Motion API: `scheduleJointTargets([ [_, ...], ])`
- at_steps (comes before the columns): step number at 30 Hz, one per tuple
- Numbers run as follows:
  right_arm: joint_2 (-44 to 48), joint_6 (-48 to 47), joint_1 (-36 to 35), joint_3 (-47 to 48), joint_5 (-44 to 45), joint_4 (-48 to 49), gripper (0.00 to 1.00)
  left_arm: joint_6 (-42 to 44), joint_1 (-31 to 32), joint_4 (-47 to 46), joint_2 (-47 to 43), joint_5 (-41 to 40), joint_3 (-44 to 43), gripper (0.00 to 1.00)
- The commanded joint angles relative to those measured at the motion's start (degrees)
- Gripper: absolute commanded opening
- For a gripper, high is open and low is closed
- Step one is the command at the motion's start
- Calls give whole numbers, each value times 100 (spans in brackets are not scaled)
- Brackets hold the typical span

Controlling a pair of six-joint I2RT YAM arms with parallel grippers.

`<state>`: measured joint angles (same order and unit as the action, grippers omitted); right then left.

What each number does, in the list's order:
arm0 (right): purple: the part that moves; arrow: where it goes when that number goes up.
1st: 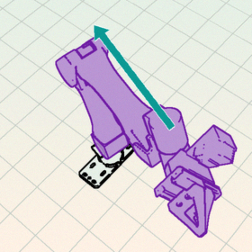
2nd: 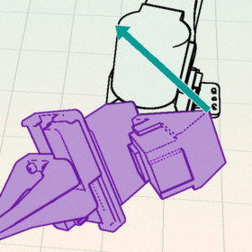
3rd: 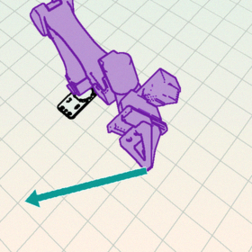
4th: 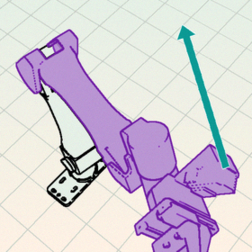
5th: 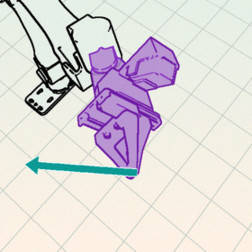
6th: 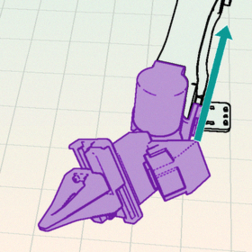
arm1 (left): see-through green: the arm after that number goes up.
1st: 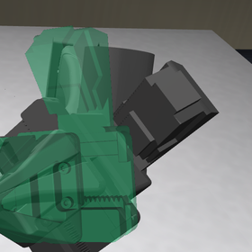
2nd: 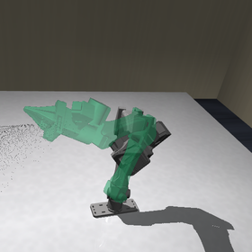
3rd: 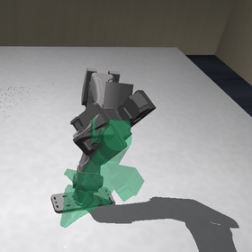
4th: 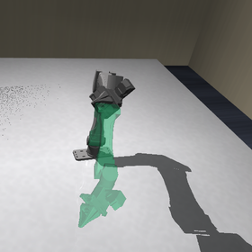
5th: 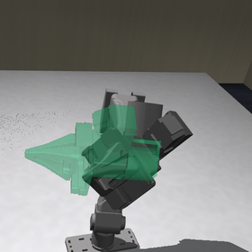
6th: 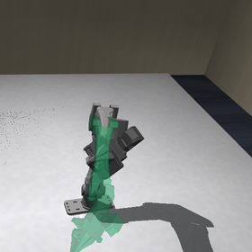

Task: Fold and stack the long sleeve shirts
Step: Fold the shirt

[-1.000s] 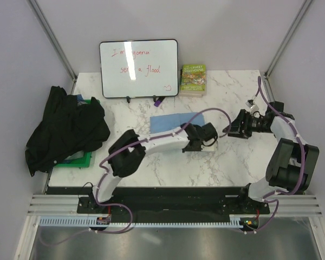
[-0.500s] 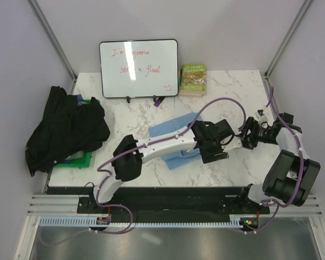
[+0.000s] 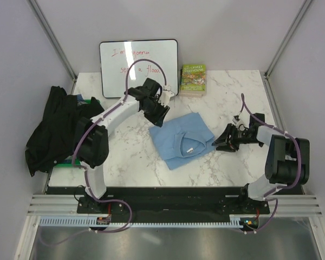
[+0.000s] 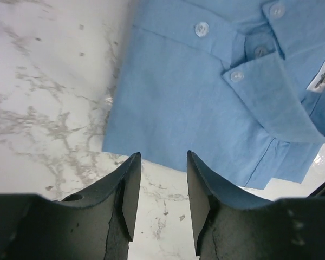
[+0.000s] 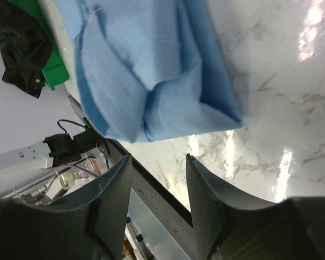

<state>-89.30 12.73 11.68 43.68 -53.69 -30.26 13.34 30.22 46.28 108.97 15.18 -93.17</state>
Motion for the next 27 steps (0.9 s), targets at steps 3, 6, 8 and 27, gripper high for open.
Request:
scheduleJointTargets([
  [3, -922, 116, -166, 527, 955, 679, 42, 354, 239, -594, 361, 380, 588, 43],
  [6, -1317, 150, -350, 843, 1254, 855, 33, 205, 248, -638, 441, 468, 842, 40],
  [8, -1554, 194, -552, 1106, 1352, 1030, 26, 134, 309, -647, 415, 634, 1036, 37],
  [27, -1302, -2308, -597, 3833, 1116, -908, 51, -880, 1119, -1307, -641, 1964, 1206, 47],
])
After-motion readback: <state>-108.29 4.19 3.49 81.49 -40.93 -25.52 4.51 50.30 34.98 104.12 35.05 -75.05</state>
